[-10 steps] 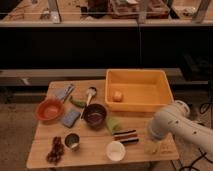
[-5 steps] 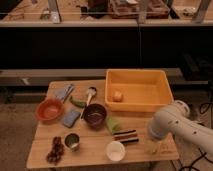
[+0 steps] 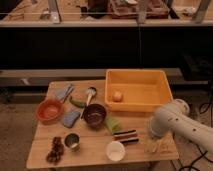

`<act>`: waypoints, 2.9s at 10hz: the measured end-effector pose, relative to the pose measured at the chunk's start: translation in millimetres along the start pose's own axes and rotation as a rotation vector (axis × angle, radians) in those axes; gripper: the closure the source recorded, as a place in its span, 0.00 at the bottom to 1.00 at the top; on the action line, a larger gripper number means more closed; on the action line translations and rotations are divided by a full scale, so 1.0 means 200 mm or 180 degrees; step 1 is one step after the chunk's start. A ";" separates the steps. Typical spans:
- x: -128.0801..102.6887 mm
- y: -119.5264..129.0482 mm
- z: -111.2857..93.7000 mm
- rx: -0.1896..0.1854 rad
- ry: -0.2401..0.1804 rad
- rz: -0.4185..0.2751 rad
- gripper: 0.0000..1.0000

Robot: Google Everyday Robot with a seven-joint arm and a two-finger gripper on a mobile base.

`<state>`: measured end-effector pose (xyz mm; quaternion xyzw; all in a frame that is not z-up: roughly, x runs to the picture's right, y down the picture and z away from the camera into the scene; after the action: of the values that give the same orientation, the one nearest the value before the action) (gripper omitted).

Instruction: Place eraser in red bowl

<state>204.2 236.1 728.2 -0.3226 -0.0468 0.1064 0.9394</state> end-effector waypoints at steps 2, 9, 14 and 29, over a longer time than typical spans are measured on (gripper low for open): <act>-0.15 -0.02 0.03 -0.0148 -0.0106 -0.0203 0.20; -0.46 -0.06 0.12 -0.0486 -0.0152 -0.0763 0.20; -0.46 -0.05 0.21 -0.0459 -0.0050 -0.0796 0.20; -0.27 -0.07 0.41 -0.0446 0.0058 -0.0620 0.20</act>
<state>141.0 262.2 799.7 -0.3824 -0.0766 0.0081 0.9208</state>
